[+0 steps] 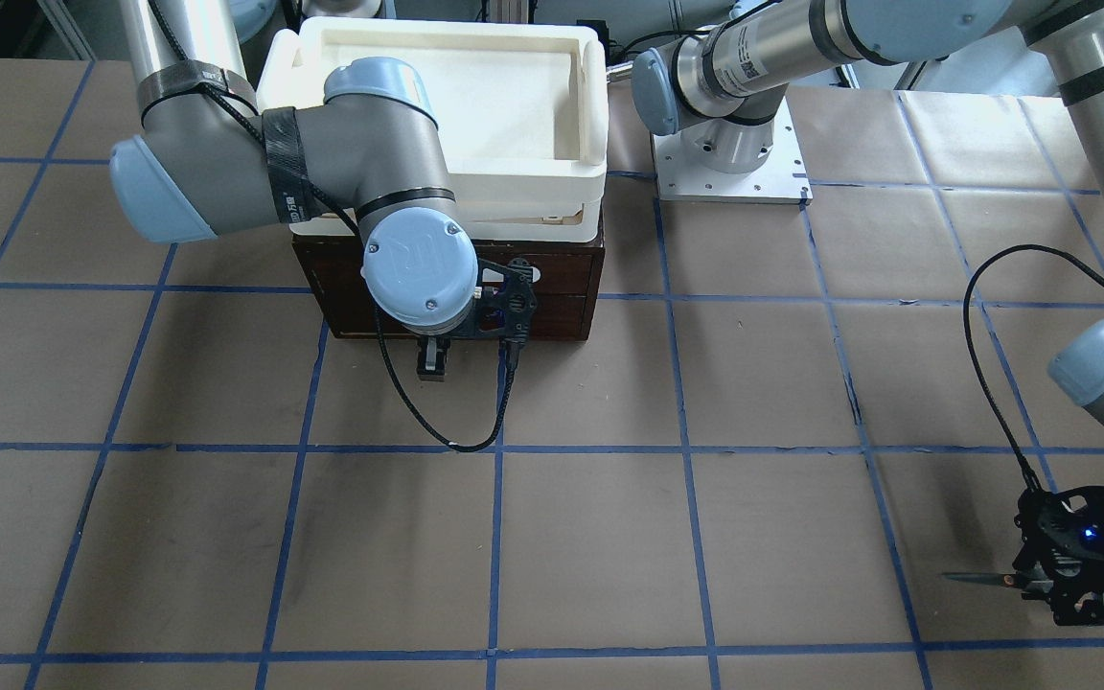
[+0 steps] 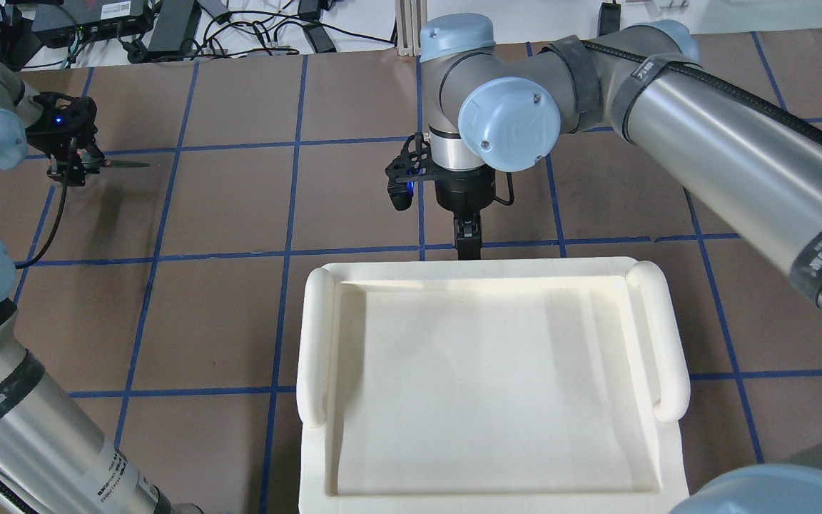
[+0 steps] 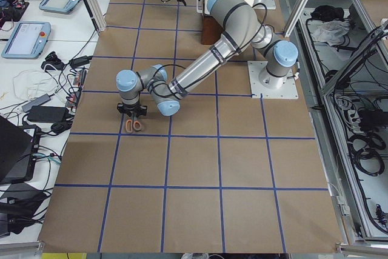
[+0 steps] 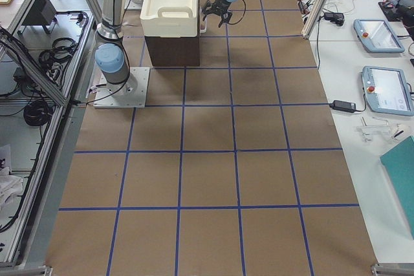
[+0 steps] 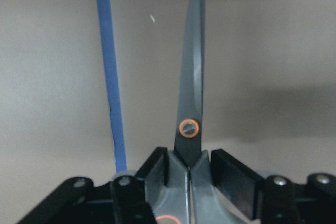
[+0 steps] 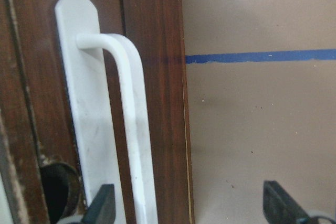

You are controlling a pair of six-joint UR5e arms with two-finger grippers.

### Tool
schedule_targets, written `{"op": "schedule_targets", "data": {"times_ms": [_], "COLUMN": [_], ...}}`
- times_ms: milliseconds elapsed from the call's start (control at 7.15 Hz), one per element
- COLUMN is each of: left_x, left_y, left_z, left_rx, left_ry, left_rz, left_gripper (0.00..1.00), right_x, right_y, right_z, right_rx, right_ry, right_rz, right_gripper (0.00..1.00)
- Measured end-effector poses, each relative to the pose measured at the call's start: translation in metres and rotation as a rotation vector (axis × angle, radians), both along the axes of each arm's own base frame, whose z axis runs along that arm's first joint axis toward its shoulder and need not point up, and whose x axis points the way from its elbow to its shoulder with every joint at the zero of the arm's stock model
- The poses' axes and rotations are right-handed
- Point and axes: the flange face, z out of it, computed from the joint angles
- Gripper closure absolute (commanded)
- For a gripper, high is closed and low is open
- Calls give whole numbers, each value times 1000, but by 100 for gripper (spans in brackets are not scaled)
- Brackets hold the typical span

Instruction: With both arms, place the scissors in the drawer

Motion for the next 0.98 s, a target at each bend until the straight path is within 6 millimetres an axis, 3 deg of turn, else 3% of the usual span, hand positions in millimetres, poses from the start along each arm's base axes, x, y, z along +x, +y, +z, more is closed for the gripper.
{"op": "schedule_targets", "data": {"times_ms": [280, 559, 699, 979], "left_x": [-45, -73, -80, -82], "left_y": [5, 19, 26, 31], "left_z": [32, 67, 79, 83], "left_rx": [32, 64, 82, 100], "left_ry": [6, 19, 25, 23], "left_rz": [-24, -29, -31, -31], "left_gripper": [100, 100, 100, 100], "right_x": [3, 2, 2, 4], "right_y": [5, 5, 4, 1], "right_z": [-7, -14, -15, -21], "right_rx": [3, -13, -24, -34], "right_ry": [12, 25, 27, 25], "right_rz": [16, 31, 35, 38], "right_gripper": [0, 0, 0, 0]}}
